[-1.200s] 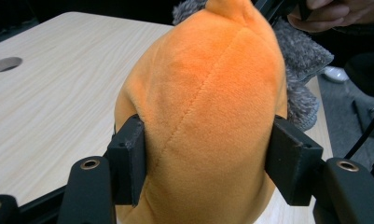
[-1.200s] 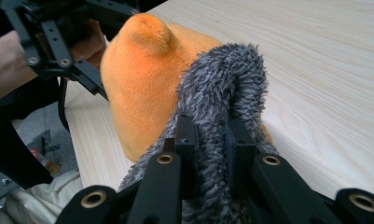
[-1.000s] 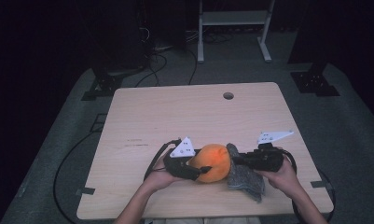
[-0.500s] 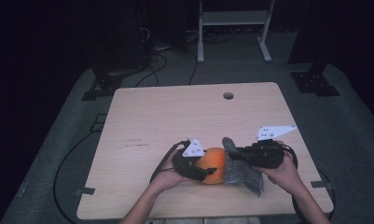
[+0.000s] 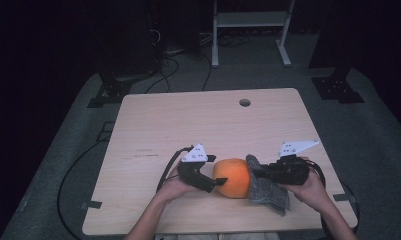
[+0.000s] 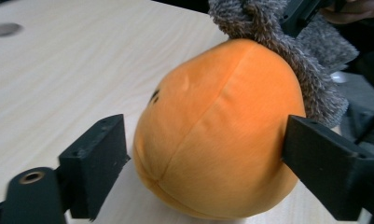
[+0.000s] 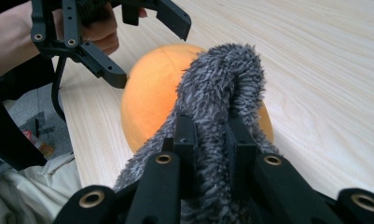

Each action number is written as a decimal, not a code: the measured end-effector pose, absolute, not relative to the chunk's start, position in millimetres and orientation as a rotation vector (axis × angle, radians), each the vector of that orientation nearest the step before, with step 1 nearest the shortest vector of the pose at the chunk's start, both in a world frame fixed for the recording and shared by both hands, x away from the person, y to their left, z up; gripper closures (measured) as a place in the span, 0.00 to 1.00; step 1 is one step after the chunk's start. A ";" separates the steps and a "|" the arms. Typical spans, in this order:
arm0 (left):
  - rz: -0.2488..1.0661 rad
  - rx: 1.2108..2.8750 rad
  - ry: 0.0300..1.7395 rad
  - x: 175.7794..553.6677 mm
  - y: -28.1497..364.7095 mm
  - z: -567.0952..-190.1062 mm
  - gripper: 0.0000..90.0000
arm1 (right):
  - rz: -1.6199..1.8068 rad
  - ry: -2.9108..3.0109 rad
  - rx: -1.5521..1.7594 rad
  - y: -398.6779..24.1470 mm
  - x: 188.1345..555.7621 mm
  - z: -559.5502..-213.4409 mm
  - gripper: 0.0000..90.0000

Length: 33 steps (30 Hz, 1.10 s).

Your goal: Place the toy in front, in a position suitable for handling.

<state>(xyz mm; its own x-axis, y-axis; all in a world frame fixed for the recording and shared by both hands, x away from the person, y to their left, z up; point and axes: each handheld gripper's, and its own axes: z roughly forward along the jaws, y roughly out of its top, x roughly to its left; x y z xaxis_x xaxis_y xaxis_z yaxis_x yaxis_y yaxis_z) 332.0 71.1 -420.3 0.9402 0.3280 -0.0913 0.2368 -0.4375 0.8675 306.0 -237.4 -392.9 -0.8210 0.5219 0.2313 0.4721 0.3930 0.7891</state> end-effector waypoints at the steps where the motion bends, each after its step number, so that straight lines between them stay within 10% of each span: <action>1: 0.088 2.039 0.385 333.5 67.6 -422.3 0.13 | 1.435 2.574 0.924 -239.4 305.5 -394.2 0.86; 7: -0.053 2.060 0.357 342.5 55.3 -434.5 0.10 | 1.444 2.574 0.937 -247.4 306.3 -398.8 0.85; 13: 0.028 2.064 0.369 336.5 60.5 -433.4 0.35 | 1.445 2.549 0.961 -253.0 308.0 -401.9 0.85; 33: 0.142 2.084 0.372 314.9 47.7 -421.4 0.39 | 1.341 2.609 0.835 -227.1 297.2 -376.3 0.86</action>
<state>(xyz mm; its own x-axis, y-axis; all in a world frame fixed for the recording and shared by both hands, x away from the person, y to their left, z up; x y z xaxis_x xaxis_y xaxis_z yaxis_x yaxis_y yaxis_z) 314.9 47.7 -421.4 0.9464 0.3192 -0.0490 0.2051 -0.4771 0.8546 297.2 -227.1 -376.3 -0.8462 0.5077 0.1617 0.4269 0.4645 0.7759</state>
